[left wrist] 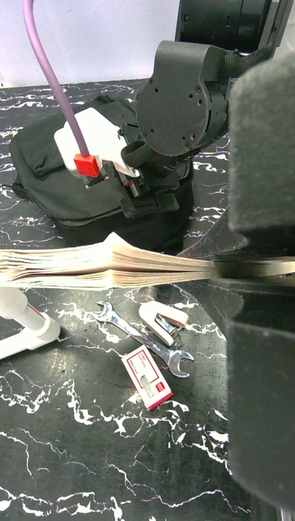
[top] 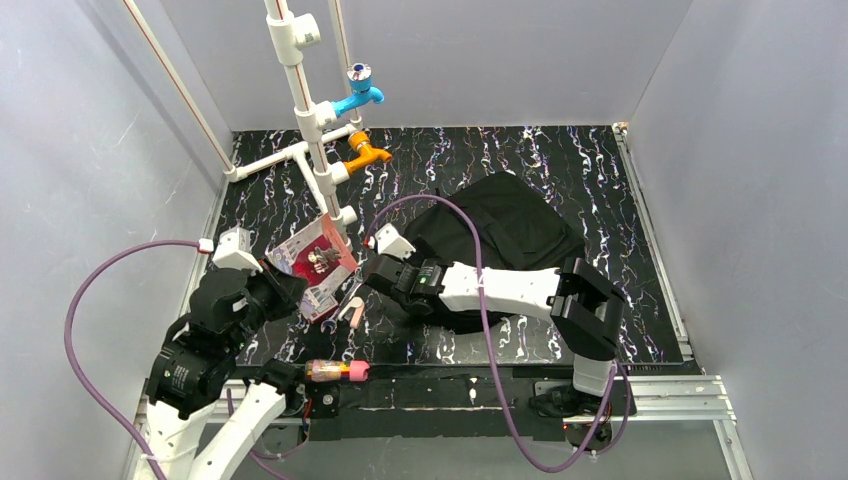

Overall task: Pack the student bag
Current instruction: Place the book in the student bag.

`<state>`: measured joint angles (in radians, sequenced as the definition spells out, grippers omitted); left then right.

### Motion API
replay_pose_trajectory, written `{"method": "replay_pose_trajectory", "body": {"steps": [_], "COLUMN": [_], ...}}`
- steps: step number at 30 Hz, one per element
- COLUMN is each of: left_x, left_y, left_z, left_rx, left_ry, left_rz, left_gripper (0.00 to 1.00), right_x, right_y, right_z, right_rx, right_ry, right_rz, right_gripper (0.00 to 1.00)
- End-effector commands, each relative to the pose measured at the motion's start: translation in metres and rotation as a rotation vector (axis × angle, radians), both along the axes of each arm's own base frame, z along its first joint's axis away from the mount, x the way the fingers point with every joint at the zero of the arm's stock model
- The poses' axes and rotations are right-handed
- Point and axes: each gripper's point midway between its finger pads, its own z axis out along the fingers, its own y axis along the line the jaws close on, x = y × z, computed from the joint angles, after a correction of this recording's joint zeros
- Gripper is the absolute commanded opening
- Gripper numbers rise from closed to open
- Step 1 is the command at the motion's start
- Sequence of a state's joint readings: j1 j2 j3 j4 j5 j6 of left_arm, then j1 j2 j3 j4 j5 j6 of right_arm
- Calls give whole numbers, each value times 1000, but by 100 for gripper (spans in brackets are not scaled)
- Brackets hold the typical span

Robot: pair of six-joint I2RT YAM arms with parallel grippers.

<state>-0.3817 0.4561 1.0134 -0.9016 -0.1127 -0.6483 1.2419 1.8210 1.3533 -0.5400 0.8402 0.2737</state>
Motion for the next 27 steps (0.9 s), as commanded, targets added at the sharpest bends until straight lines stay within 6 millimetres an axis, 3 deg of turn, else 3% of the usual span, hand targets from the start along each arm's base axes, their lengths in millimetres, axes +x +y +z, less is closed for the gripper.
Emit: {"method": "replay_pose_trajectory", "body": {"steps": [1,4,5,7,9,11,14,17,21,23,27], "left_x": [-1,0,1,4,7,9,11,9,14,21,36], "left_y": [8,2,0,-6,-16,-33,-67,-99,-122,-134,-154], "left_z": [-6,-8,-9,-13,-15,-16,-24,-27,-31,-26,-40], "left_rx": [22,11,5,-15,-45,-90,-186,-303,-452,-544,-649], "left_ry": [30,48,48,59,70,91,144,195,201,188,244], "left_rz": [41,19,12,-2,-32,-98,-238,-376,-434,-461,-469], "left_gripper": [0,0,0,0,0,0,0,0,0,0,0], "right_x": [14,16,16,14,14,14,10,3,-9,-19,-29], "right_y": [-17,-32,-35,-38,-37,-34,-20,-15,-13,-5,-1], "right_z": [29,47,48,46,42,41,58,99,146,156,171], "right_rx": [-59,-94,-87,-68,-59,-44,43,215,418,523,669], "right_ry": [-155,-245,-250,-249,-254,-247,-205,-203,-187,-159,-161], "right_rz": [-96,-149,-150,-147,-136,-118,-74,-19,59,132,190], "right_gripper": [63,41,25,15,14,1,1,1,1,1,1]}}
